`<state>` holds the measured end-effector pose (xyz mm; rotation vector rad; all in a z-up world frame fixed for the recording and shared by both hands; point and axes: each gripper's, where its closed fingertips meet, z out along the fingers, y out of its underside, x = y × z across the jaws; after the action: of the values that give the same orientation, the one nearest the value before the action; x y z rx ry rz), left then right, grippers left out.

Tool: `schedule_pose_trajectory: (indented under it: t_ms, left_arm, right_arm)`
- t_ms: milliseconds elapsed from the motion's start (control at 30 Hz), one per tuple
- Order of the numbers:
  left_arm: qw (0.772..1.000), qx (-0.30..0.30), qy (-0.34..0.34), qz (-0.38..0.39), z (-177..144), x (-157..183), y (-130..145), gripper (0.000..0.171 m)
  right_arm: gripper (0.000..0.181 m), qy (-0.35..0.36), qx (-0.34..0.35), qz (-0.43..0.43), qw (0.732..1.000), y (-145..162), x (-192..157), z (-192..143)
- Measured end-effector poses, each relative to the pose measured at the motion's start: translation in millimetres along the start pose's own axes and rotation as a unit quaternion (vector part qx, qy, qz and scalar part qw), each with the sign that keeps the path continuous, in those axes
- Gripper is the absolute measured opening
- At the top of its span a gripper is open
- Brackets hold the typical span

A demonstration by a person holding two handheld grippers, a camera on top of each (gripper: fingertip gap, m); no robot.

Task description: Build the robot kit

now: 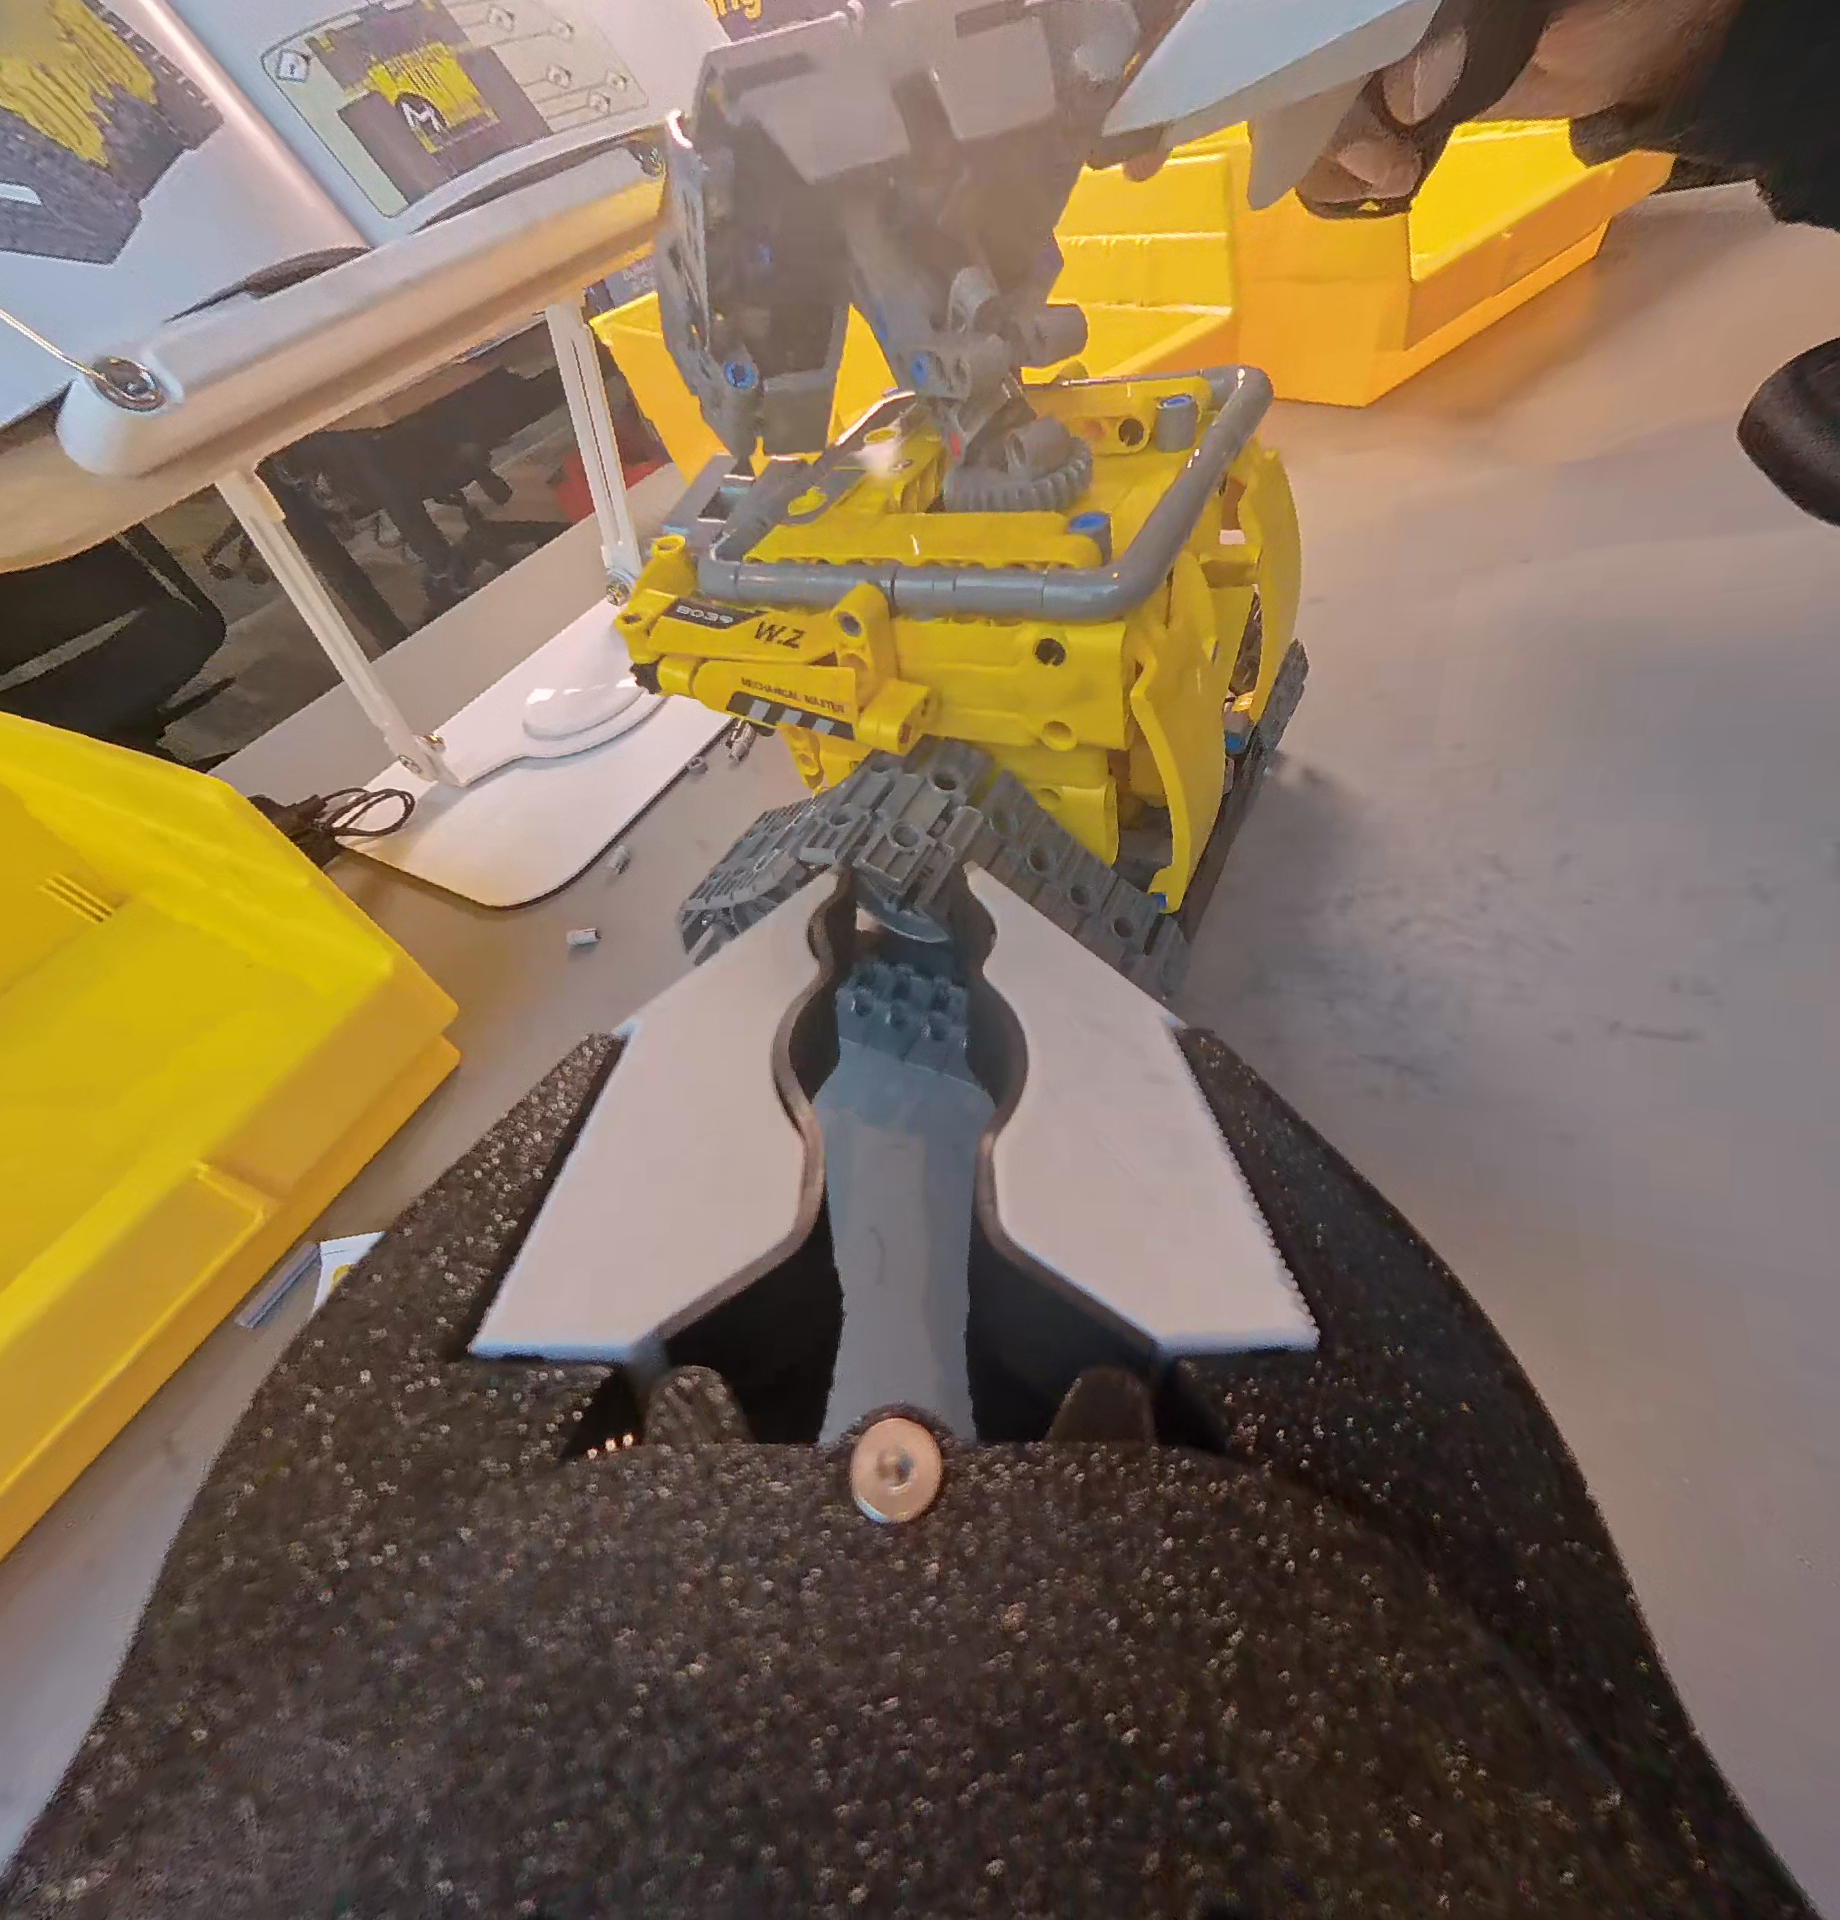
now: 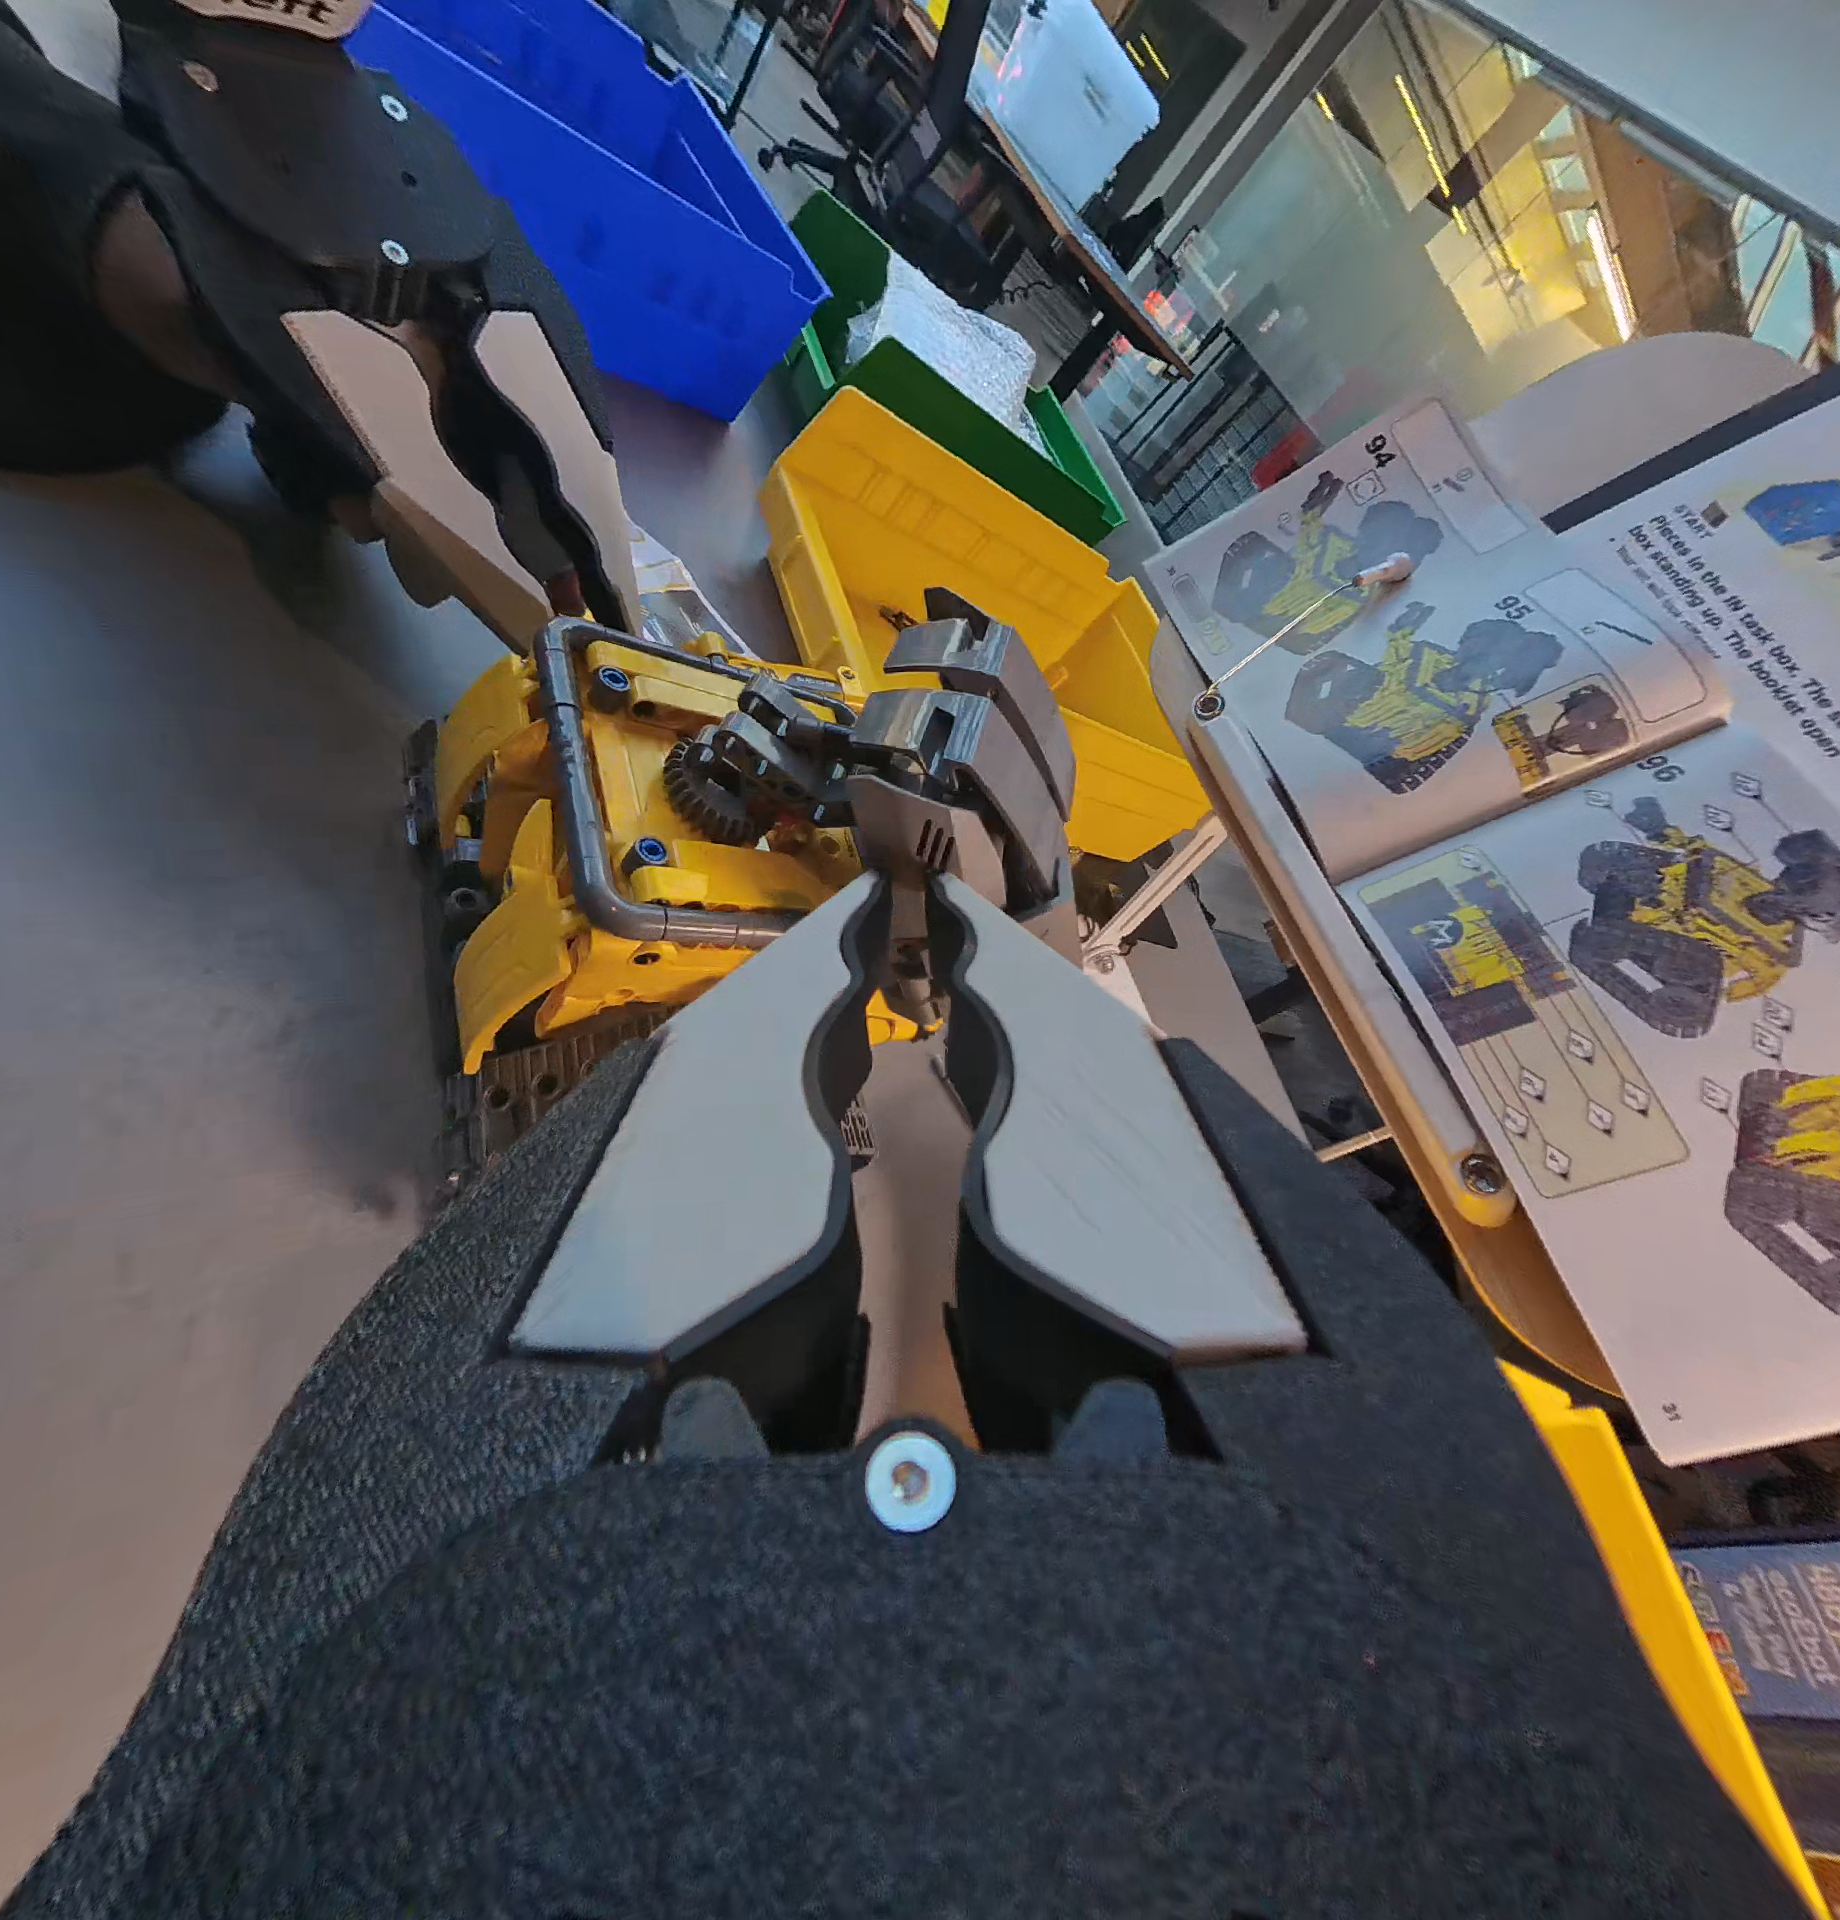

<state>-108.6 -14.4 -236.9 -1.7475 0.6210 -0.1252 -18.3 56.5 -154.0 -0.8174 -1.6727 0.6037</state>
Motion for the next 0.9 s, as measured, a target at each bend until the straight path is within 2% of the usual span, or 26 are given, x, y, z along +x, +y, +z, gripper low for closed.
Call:
schedule_pose_trajectory:
  t_ms: [167, 333, 467, 533, 567, 633, 733, 833, 900]
  left_arm:
    - [1.0, 0.002, 0.007, -0.007, -0.4, 0.7, 0.1, 0.016]
    - [1.0, 0.003, 0.01, -0.014, -0.6, 1.0, -0.1, 0.015]
    - [1.0, -0.001, 0.012, -0.013, -1.1, 0.5, 0.0, 0.014]
    - [1.0, -0.004, 0.01, -0.003, -1.5, -0.7, 0.0, 0.014]
    - [1.0, -0.005, 0.01, -0.002, -1.7, -1.8, -0.3, 0.014]
    - [1.0, -0.008, 0.008, 0.001, -1.8, -5.2, -0.2, 0.01]
    - [1.0, -0.012, 0.006, 0.006, -0.1, -9.5, -0.8, 0.008]
    - [1.0, -0.013, 0.006, 0.0, 1.2, -12.7, -0.3, 0.008]
    - [1.0, -0.012, 0.005, -0.012, 0.4, -14.5, 0.2, 0.01]
  right_arm:
    - [0.005, 0.007, 0.039, 0.055, 0.998, 1.3, 5.8, 7.3]
    - [0.004, 0.026, 0.037, 0.089, 0.995, 10.0, 14.9, 18.0]
    - [0.016, 0.012, 0.04, 0.137, 0.99, 12.4, 20.2, 15.6]
    - [0.019, -0.019, 0.072, 0.143, 0.987, 4.4, 21.3, 4.9]
    - [0.019, -0.014, 0.094, 0.143, 0.985, -1.0, 29.7, -2.7]
    - [0.019, 0.038, 0.117, 0.146, 0.982, -5.3, 63.0, -16.3]
    - [0.018, 0.138, 0.111, 0.153, 0.972, -0.6, 119.8, -27.2]
    - [0.018, 0.23, 0.093, 0.148, 0.957, 9.6, 172.0, -24.8]
    - [0.018, 0.26, 0.084, 0.152, 0.95, 16.8, 200.4, -15.0]
